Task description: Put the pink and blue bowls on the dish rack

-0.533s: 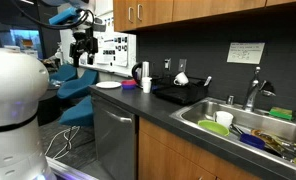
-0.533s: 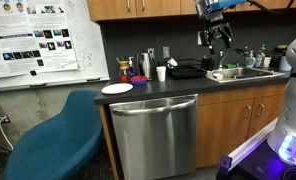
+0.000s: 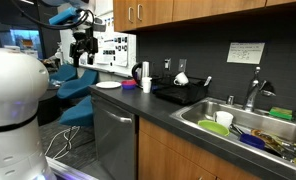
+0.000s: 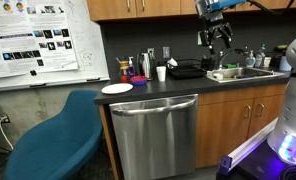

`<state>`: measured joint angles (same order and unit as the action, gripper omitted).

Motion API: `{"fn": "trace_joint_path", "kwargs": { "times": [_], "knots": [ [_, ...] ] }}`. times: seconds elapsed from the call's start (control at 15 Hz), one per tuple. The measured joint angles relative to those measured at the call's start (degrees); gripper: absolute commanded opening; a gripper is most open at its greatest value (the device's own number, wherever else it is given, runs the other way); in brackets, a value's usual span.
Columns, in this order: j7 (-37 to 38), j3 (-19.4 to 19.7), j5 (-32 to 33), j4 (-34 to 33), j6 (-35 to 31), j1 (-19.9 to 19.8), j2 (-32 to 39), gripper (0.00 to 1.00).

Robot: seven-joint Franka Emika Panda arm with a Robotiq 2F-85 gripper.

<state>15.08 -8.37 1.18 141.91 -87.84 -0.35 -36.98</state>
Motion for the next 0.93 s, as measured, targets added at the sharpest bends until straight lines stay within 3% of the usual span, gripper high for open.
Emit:
{"fn": "trace_joint_path", "kwargs": {
  "times": [0.93],
  "knots": [
    [-0.04, -0.12, -0.13, 0.06, -2.05, 0.85, 0.00, 1.00]
  ]
}}
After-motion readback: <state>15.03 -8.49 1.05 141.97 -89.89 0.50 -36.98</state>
